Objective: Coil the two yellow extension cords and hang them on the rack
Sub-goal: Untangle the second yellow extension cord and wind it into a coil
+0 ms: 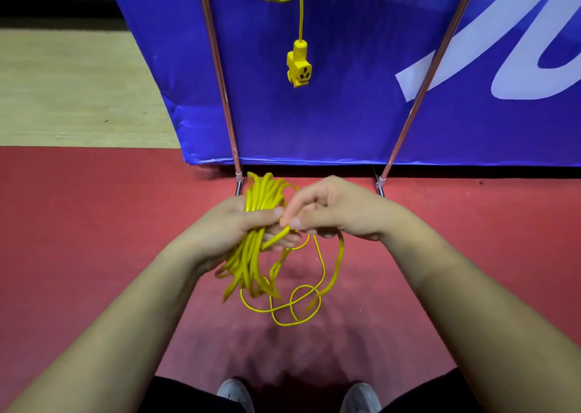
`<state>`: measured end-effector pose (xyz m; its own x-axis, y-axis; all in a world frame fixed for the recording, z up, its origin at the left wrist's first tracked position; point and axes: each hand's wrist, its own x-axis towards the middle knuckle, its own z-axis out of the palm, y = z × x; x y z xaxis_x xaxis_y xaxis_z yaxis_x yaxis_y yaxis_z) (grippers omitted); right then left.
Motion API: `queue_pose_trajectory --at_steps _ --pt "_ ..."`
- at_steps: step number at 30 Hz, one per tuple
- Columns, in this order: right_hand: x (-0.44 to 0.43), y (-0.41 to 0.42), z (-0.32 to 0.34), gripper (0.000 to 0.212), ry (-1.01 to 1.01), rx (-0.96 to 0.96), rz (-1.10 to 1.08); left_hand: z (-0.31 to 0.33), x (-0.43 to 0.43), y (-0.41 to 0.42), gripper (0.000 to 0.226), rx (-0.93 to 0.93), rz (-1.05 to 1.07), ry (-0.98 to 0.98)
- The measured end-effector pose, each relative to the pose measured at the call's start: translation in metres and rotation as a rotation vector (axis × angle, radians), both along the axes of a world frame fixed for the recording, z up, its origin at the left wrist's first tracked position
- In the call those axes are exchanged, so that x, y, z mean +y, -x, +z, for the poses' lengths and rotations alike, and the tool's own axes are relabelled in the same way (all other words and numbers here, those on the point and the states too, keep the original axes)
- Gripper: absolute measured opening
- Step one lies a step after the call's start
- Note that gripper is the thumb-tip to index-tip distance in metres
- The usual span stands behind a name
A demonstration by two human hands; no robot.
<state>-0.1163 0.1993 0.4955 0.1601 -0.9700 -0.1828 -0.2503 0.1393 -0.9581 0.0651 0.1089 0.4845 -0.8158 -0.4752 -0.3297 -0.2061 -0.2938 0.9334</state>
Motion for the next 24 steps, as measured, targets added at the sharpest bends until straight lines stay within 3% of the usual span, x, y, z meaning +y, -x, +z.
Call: queue_pose_trajectory --at_steps 3,7,12,14,18,24 --pt "-0.001 0.017 -0.009 0.011 0.021 -0.183 -0.14 0.007 -0.007 -0.004 0.021 0.003 0.016 0.053" --pt "0.008 0.047 -0.044 0.007 -0.055 0.052 -0.195 0.01 -0.021 -0.006 0.008 0.127 0.231 -0.263" --pt "0.008 0.051 -0.058 0.008 -0.04 -0.114 -0.477 0.007 -0.018 -0.006 0.012 -0.055 0.175 -0.231" --pt "0.005 0.046 -0.043 0.005 0.018 -0.073 -0.464 0.003 -0.015 -0.006 0.027 -0.123 0.119 -0.198" --pt "0.002 0.019 -0.012 0.005 0.093 0.186 -0.229 -0.002 -0.008 -0.003 0.037 -0.093 0.051 -0.185" --pt "-0.009 -0.001 -0.012 0.027 0.115 0.205 -0.184 0.003 -0.006 0.0 0.011 0.034 0.076 -0.237"
